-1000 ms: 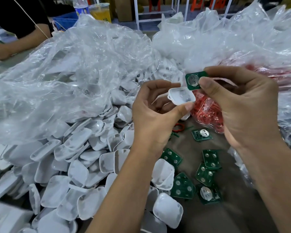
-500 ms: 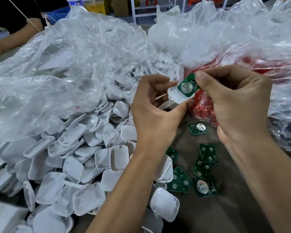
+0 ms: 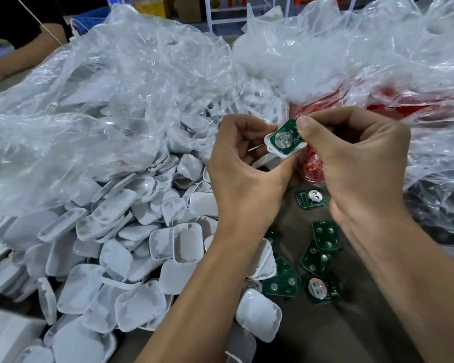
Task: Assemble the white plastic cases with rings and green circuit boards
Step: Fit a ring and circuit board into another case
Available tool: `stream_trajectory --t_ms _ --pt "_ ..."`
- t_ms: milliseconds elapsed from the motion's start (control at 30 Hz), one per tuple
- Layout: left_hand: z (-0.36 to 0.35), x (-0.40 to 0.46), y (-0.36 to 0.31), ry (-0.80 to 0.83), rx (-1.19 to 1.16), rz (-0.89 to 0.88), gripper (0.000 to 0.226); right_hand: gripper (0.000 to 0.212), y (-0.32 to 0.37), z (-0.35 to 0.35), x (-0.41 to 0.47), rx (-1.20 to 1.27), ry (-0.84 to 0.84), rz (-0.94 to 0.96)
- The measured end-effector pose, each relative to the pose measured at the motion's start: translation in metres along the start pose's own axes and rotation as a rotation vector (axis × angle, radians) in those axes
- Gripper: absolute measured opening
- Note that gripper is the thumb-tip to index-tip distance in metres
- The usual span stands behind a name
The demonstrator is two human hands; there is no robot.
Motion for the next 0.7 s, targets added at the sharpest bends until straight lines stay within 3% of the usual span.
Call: stream_trajectory --t_ms 267,700 --pt "0.0017 0.0006 0.0026 -0.007 0.006 -0.009 0.050 0.010 0.0044 -0.0016 -0.0010 -0.167 0.063 0.112" --pt "0.0032 0.0000 0.0038 -0.010 0.017 0.008 0.050 0.004 0.0029 -0.0034 -0.0013 -0.257 0.155 0.120"
Point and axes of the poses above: each hand's wrist, its own x-axis towards the middle knuckle, its own z-axis out of the back of the hand, y = z × x, the point moved 7 cm from there along x, towards the middle knuckle, and after that the axes turned 13 degrees about z, right-handed, at the moved point
